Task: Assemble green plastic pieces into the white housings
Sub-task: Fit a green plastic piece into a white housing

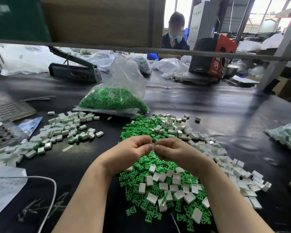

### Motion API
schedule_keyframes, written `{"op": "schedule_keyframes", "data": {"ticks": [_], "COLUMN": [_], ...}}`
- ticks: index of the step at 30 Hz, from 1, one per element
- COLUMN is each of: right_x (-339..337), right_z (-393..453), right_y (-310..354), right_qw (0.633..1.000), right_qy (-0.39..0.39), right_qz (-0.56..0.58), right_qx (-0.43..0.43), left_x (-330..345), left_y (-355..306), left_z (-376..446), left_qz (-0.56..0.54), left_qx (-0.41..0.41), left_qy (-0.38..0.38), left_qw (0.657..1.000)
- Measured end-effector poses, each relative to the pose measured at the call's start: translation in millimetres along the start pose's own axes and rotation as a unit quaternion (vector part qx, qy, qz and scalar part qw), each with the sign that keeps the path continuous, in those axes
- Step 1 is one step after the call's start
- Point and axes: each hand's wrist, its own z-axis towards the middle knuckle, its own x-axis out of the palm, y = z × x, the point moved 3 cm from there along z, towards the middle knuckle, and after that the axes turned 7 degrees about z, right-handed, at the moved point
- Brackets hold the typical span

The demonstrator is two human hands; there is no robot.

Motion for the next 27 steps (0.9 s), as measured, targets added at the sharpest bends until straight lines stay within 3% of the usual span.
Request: {"op": "schedule_keyframes", "data": {"ticks": [9,17,27], "right_x": [6.0,8.5,5.1], "right_z": [3.5,3.5,4.2], "right_y": [0.2,3.9,1.2], "right_qw": [1.000,0.995,1.000], "right_qy": [-0.011,-0.020,-0.014], "right_qz": [-0.005,0.102,0.023], "right_qx": [-0.010,0.000,0.002], "left_x": [-2.9,-5.6,-2.4], "left_y": [0.1,4.7,5.1], "left_z": [-2.0,0.3,1.8], "left_qz": [0.000,-0.043,-0.051], "left_qx": [-0.001,-0.007,-0.010], "left_qy": [-0.008,-0.028,0.000], "left_qw": [1.000,0.999,0.999]}}
